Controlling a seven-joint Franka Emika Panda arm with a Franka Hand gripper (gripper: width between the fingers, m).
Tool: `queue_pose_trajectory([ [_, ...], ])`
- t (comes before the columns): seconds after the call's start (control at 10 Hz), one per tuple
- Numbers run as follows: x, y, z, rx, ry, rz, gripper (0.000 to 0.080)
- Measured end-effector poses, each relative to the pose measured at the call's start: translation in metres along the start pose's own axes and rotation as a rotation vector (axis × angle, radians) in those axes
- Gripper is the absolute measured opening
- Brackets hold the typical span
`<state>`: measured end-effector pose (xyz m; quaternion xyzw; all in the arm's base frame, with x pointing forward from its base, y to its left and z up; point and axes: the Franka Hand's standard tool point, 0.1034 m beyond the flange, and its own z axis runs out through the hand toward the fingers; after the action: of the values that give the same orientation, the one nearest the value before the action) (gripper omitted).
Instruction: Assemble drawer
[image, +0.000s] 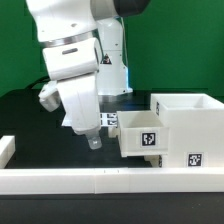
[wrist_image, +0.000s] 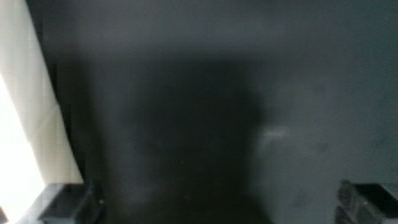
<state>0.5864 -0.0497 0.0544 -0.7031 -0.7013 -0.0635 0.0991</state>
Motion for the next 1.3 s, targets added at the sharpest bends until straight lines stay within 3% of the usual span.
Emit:
queue_pose_trajectory([
  [0.4,0.032,0.006,0.003,0.0,0.008,0.021,0.0648],
  [0.9,0.032,0.005,0.004,0.002,0.008,0.036,0.0648],
  [1.1,0.04,0.007,0.006,0.001,0.009,0.011,0.0648],
  [1.3,0.058,0.011,0.007,-0.001,0.011,0.0,0.0648],
])
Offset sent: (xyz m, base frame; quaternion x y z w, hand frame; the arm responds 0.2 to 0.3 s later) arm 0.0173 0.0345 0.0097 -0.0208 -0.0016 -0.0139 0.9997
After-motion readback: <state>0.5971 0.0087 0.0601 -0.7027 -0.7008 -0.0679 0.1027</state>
